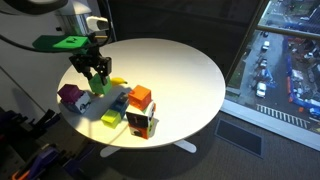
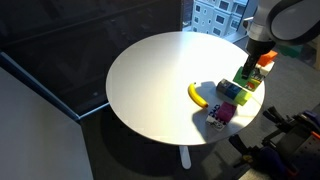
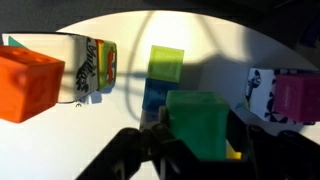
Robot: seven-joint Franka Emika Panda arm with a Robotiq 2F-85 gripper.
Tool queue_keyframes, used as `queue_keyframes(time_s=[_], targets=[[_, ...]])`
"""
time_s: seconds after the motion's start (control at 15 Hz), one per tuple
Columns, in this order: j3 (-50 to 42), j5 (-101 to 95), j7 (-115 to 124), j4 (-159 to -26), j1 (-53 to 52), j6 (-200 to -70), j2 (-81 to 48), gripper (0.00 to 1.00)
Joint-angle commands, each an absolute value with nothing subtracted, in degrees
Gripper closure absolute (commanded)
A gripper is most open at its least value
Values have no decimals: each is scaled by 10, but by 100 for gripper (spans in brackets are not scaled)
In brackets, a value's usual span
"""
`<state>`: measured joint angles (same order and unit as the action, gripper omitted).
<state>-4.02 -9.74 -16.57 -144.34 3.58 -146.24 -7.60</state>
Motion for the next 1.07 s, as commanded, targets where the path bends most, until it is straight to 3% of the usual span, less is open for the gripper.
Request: queue_keyframes(time_s=[0.0,1.0], targets=[[-27,-109,-167,-1463,28,-1431,-35,70],[13,-119,-194,-1525,-13,-1410,17,70]])
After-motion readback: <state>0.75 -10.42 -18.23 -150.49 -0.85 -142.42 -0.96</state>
